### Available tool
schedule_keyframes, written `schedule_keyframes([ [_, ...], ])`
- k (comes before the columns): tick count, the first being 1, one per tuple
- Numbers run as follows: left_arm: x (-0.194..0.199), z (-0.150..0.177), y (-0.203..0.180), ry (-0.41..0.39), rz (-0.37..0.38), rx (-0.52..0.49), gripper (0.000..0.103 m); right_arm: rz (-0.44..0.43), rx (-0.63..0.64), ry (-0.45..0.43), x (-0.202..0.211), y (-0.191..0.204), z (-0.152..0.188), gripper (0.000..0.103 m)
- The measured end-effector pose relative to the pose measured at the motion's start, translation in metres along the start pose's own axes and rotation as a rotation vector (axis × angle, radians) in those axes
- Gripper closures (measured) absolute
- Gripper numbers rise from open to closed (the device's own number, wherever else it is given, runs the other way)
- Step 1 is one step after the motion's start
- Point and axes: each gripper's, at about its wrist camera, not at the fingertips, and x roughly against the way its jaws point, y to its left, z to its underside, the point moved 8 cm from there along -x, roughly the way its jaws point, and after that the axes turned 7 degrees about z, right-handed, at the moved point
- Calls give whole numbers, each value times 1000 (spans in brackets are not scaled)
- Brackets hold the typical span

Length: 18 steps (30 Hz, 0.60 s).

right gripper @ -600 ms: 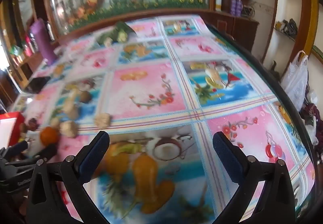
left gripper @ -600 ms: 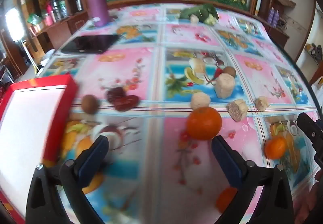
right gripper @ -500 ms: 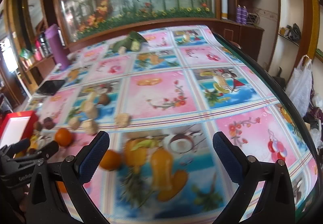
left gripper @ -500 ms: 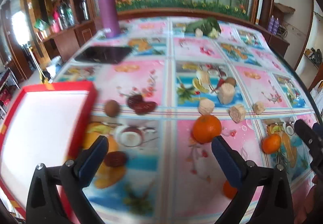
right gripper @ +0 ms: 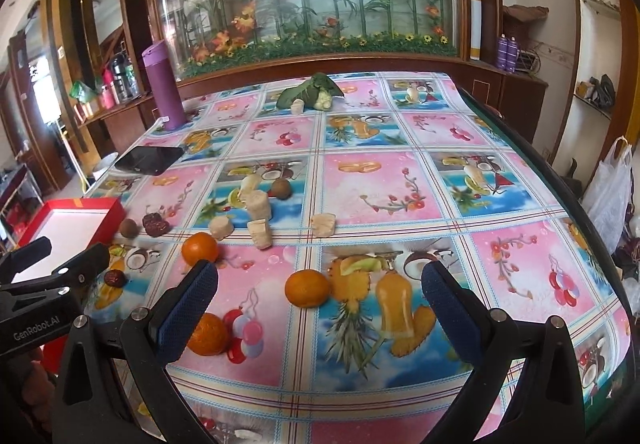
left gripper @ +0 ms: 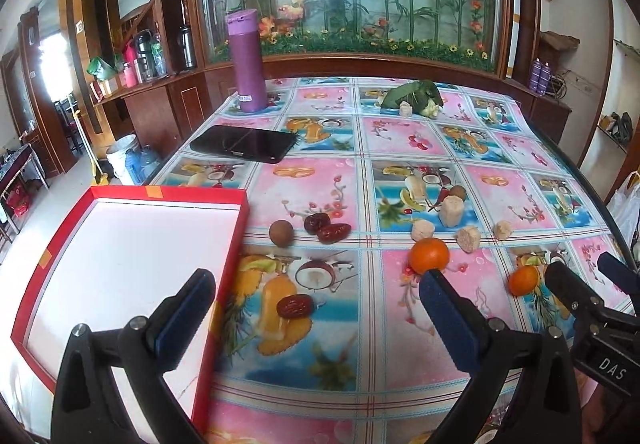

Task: Organize fruits
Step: 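Grasp an orange with the right tool while the left tool grasps another orange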

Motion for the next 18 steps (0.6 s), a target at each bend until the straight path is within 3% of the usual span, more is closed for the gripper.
schedule_keyframes([
  [10,6,7,15,-15,-6,12,0,-15,34,12,2,7,6,4],
  [18,23,34,71,-57,-67,22,0,-126,131,78,10,28,30,21],
])
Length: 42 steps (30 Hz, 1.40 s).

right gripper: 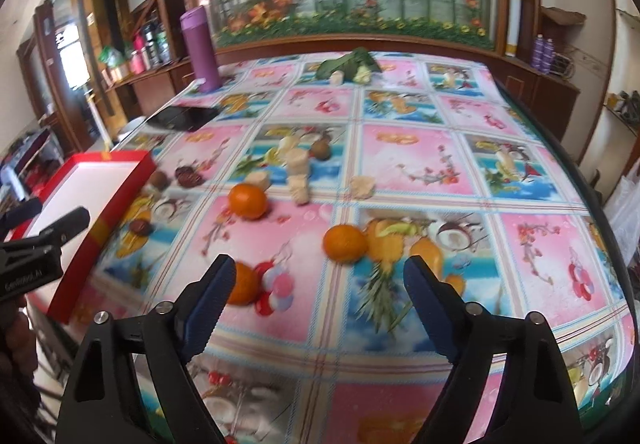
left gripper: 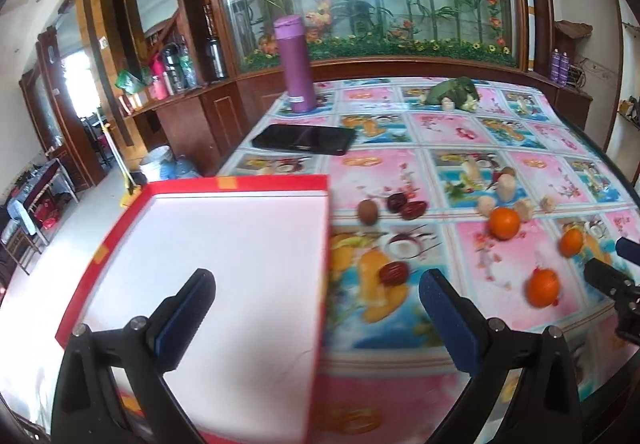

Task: Organize fruits
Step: 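Grasp an orange with the right tool while the left tool grasps another orange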

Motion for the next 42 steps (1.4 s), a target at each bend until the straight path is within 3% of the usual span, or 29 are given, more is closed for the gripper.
schedule_keyframes([
  [5,11,3,18,7,-59,-19,0,-43,62,-12,3,23,3,23],
  [13,15,-8,-35,59,49,-117,0,20,-2,14,-13,-17,-3,23],
  [17,13,-4,-67,90,86,-167,0,38,5,58,-32,-27,-8,35],
  [22,12,1,-87,94,119,-194,0,-3,-18,137,-56,-28,-6,51],
  [24,12,2,-90,89,126,-191,0,-29,-48,158,-61,-29,-6,63],
  [28,4,4,-99,116,156,-185,0,-51,-64,163,-66,-28,-7,66],
  [30,0,6,-106,126,172,-186,0,-69,-69,159,-66,-27,-7,73],
  [37,-9,16,-129,167,220,-211,6,-116,-152,135,-66,-40,-11,74],
  [42,-20,20,-143,204,244,-205,13,-104,-224,86,-61,-55,-19,74],
])
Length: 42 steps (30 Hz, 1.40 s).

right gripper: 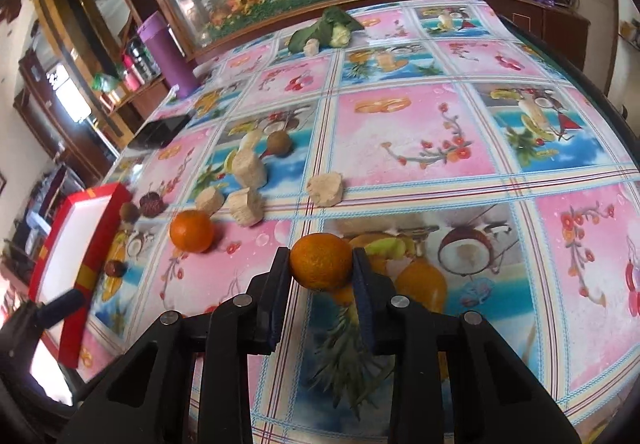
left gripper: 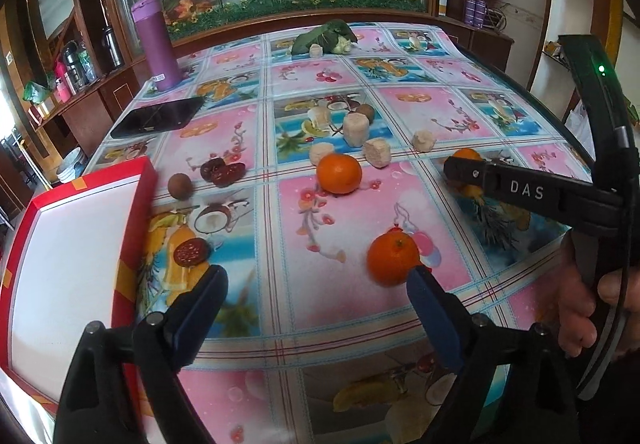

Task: Organize fruits
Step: 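Grasp an orange with the right tool while the left tool grasps another orange, then carry both oranges over the red-rimmed tray and open both tools to drop them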

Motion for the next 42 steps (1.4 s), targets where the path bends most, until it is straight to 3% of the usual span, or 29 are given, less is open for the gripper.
schedule_keyframes([
  [6,-14,-4,-15,25,38,1,18,11,-52,-63,9,-10,-11,74],
  [11,-29,-4,-26,56,68,-1,31,13,-52,-62,7,-11,-12,74],
  [19,-33,-2,-34,46,118,-7,66,29,-23,-61,4,-9,-9,74],
  [27,-5,-3,-8,-20,80,19,67,39,1,-115,11,-4,-12,74],
  [30,20,-1,18,-80,38,45,67,20,5,-132,14,1,-13,74],
  [35,60,12,90,-146,-127,107,67,-49,16,-139,22,30,-7,74],
  [38,80,23,138,-167,-241,150,67,-115,59,-124,24,72,2,74],
  [42,100,39,188,-185,-333,219,67,-217,175,-92,28,146,18,74],
])
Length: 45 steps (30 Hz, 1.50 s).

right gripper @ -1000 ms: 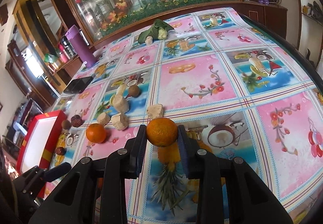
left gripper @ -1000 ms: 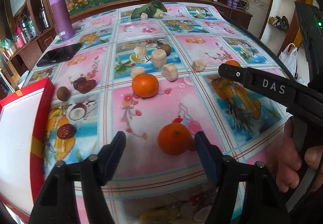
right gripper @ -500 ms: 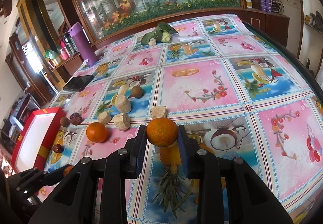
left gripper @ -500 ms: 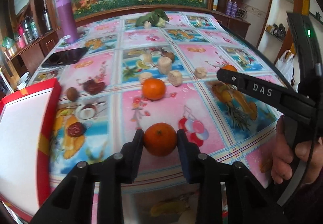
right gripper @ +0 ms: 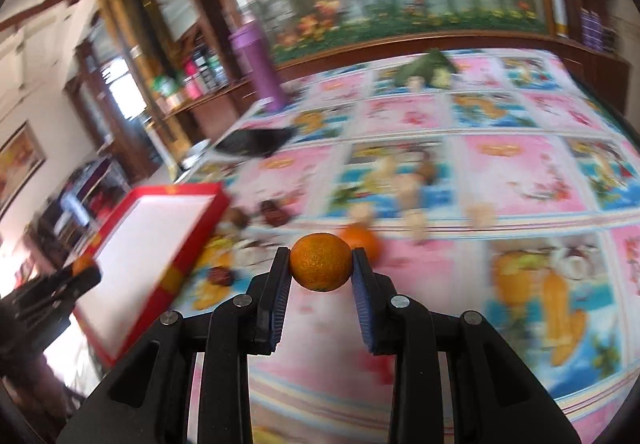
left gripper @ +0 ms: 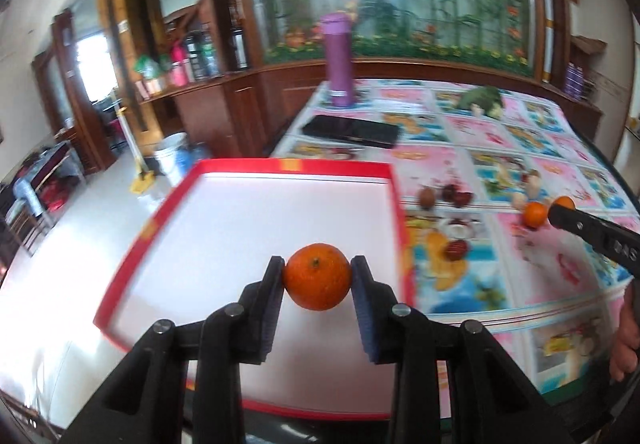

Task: Organize fruits
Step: 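Carry both oranges over the red-rimmed tray and open both tools to drop them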

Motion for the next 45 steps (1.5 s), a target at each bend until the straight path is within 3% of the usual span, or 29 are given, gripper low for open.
schedule_keyframes([
  [5,1,8,50,-8,-114,44,67,-101,93,50,-13,76,3,74],
  [10,-7,21,80,26,-143,101,67,-152,201,109,-26,137,21,74],
  [15,-14,32,95,57,-155,116,67,-171,267,189,-42,171,50,74],
  [24,-20,38,111,80,-183,116,67,-132,307,238,-57,180,76,74],
  [33,-25,46,121,106,-221,117,66,-91,378,214,-55,189,83,73],
  [36,-22,46,122,105,-240,111,59,-93,394,213,-53,190,85,67],
  [39,-19,44,124,94,-265,103,39,-93,400,210,-49,187,86,63],
  [45,-13,41,128,76,-299,93,29,-130,428,222,-39,189,93,61],
])
